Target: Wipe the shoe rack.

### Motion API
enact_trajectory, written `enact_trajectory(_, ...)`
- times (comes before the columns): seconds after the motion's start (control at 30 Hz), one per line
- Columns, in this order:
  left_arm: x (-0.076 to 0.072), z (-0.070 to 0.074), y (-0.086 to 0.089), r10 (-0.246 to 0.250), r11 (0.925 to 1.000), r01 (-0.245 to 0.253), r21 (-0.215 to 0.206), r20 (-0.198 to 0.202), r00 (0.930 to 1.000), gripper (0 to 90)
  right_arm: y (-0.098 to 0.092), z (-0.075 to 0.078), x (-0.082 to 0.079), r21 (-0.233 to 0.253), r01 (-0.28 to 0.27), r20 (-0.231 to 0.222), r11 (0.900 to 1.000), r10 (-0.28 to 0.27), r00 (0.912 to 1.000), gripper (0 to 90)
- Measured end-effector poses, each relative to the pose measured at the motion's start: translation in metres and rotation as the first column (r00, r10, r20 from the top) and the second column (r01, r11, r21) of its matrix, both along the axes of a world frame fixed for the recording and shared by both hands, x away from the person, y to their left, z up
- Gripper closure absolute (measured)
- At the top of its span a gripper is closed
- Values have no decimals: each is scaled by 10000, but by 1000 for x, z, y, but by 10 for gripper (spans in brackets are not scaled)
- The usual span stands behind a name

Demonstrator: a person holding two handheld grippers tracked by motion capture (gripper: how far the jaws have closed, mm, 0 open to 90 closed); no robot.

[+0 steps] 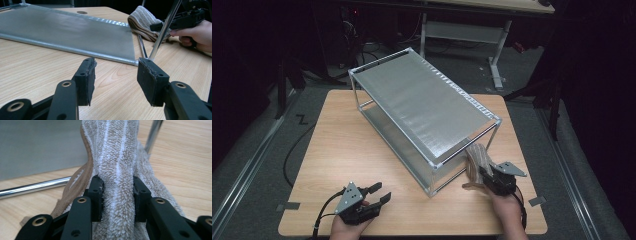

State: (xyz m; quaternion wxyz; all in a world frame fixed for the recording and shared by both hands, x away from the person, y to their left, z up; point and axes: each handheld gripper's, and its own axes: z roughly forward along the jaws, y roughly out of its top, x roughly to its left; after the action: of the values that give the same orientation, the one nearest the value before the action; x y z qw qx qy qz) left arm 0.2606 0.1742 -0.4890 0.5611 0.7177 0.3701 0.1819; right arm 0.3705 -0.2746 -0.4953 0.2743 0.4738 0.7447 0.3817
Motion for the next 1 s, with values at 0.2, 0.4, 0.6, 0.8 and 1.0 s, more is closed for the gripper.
enact_trajectory(0.2, 2, 0, -6, 55, 9984, -59, -565, -74, 10000, 487, 17, 0, -11, -95, -836, -108, 9965, 835, 9964, 670)
enact_trajectory(0.4, 9, 1, -9, -264, 9996, 263, 48, 83, 9996, 486, 40, 1, -29, 86, -1837, -193, 9829, 1839, 9828, 667)
enact_trajectory(0.6, 14, 1, -16, -394, 9990, 390, 234, 162, 9991, 485, 71, 3, -49, 24, -2815, -282, 9596, 2814, 9592, 666)
enact_trajectory(0.8, 16, 1, -21, -583, 9979, 580, 273, 124, 9982, 479, 89, 4, -62, 27, -3586, -339, 9335, 3584, 9329, 666)
enact_trajectory(1.0, 17, 1, -24, -720, 9970, 715, 288, 135, 9973, 479, 70, 10, -62, 190, -2722, 303, 9620, 2716, 9619, 666)
